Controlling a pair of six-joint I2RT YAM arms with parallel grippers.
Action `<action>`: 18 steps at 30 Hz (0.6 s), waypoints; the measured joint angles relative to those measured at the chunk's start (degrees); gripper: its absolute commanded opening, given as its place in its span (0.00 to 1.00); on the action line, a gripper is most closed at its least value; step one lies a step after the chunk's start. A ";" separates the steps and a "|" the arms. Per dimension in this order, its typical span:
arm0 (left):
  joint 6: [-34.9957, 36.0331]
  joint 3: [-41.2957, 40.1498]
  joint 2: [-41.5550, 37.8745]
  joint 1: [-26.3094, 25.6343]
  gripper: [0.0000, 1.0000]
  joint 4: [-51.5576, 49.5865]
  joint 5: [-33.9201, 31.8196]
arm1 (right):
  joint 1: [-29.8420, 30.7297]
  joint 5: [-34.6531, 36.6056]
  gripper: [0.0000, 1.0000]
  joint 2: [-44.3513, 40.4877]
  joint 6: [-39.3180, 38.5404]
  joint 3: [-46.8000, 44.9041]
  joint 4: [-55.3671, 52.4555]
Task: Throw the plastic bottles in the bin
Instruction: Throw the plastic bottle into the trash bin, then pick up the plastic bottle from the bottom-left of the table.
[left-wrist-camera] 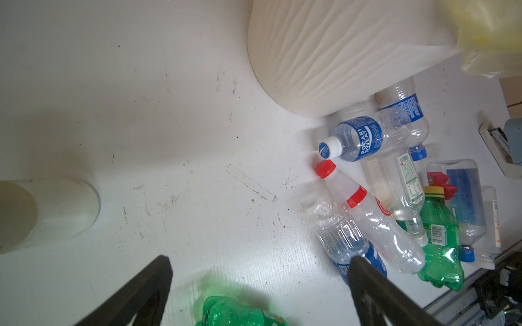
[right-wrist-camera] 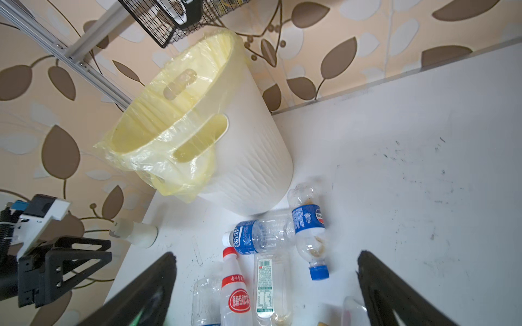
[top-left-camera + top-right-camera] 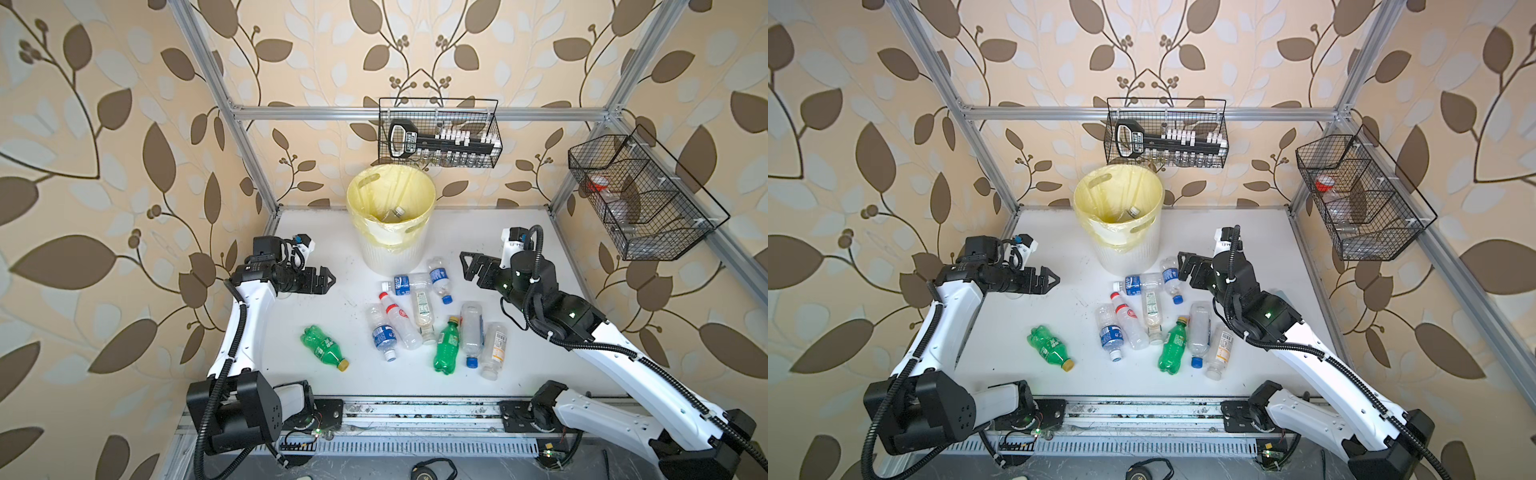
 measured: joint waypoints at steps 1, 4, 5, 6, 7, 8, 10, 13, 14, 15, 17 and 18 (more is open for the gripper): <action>0.59 0.00 0.00 0.00 0.99 -0.31 0.15 | 0.00 0.00 1.00 -0.11 0.17 -0.31 -0.11; 2.89 0.09 0.04 0.00 0.99 -1.84 0.72 | 0.00 0.00 1.00 -0.57 0.85 -1.29 -0.72; 3.74 0.28 0.11 0.00 0.99 -2.60 1.03 | 0.00 0.00 1.00 -0.79 1.14 -1.70 -0.87; 4.57 0.61 0.22 0.00 0.99 -3.30 1.27 | 0.00 0.00 1.00 -1.01 1.40 -2.16 -0.90; 5.18 1.01 0.39 0.00 0.99 -4.04 1.36 | 0.00 0.00 1.00 -1.14 1.64 -2.49 -1.03; 6.03 1.53 0.59 0.00 0.99 -4.85 1.49 | 0.00 0.04 1.00 -1.29 1.81 -2.80 -1.18; 7.65 2.40 0.87 0.00 0.99 -6.43 1.68 | 0.00 0.22 1.00 -1.64 2.34 -3.43 -1.49; 10.08 2.73 0.92 0.00 0.99 -9.09 1.57 | 0.00 0.63 1.00 -2.36 3.19 -4.17 -1.95; 10.99 2.73 0.94 0.00 0.99 -10.12 1.33 | 0.00 0.79 1.00 -2.64 3.43 -4.33 -2.05; 11.78 2.73 0.94 0.00 0.99 -11.04 1.07 | 0.00 0.87 1.00 -2.97 3.69 -4.46 -2.08; 13.57 2.73 0.92 0.00 0.99 -12.70 0.39 | 0.00 1.09 1.00 -3.63 4.20 -4.85 -2.08; 14.49 2.67 0.90 0.00 0.99 -13.31 -0.24 | 0.00 1.25 1.00 -3.93 4.35 -5.03 -2.19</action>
